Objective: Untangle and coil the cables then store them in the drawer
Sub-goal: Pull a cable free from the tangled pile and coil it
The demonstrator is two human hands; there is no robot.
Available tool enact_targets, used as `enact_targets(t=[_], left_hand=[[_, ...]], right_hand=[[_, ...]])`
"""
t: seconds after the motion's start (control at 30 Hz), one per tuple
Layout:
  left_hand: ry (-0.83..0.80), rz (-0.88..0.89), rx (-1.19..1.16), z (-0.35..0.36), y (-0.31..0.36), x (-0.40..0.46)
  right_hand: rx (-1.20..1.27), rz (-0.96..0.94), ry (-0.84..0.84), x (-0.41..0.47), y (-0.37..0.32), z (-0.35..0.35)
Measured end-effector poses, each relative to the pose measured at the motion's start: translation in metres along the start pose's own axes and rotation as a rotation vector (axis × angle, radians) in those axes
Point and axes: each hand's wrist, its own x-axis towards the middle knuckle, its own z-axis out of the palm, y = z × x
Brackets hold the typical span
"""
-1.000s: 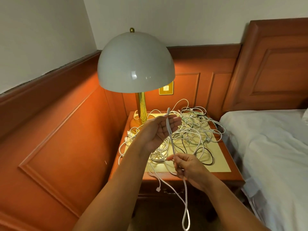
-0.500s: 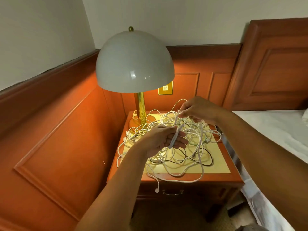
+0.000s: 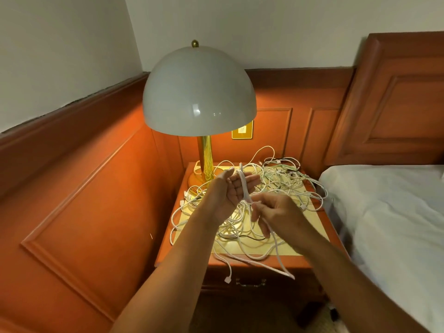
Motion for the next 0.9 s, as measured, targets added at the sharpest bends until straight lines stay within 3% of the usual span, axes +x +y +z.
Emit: enact_targets(t=[0.13,0.27,0.5,0.7,0.9], left_hand=[[-0.038,0.030,-0.033,0.001,0.006,-0.001],[-0.070,0.012,0.076,-0.002,0.007,-0.008],[-0.160,0.015,0.132,-0.002,0.010,-0.026],[-0.278,-0.061,0.371,-0.009,-0.001,-0.036],[-0.235,-0.063,0.505,-0.008,-0.004,-0.026]], right_hand=[[0.329,0.215,-0.039,-0.016,0.048,0.022],[0.523,0.278,-0.147,-0.016,0.077,0.028],[0.152,0.354,-0.066,0.009,0.082,0.010],[-0.047,0.211,-0.130,0.056,0.041,-0.034],[-0.738,-0.091,0.050,0.087,-0.014,-0.047]])
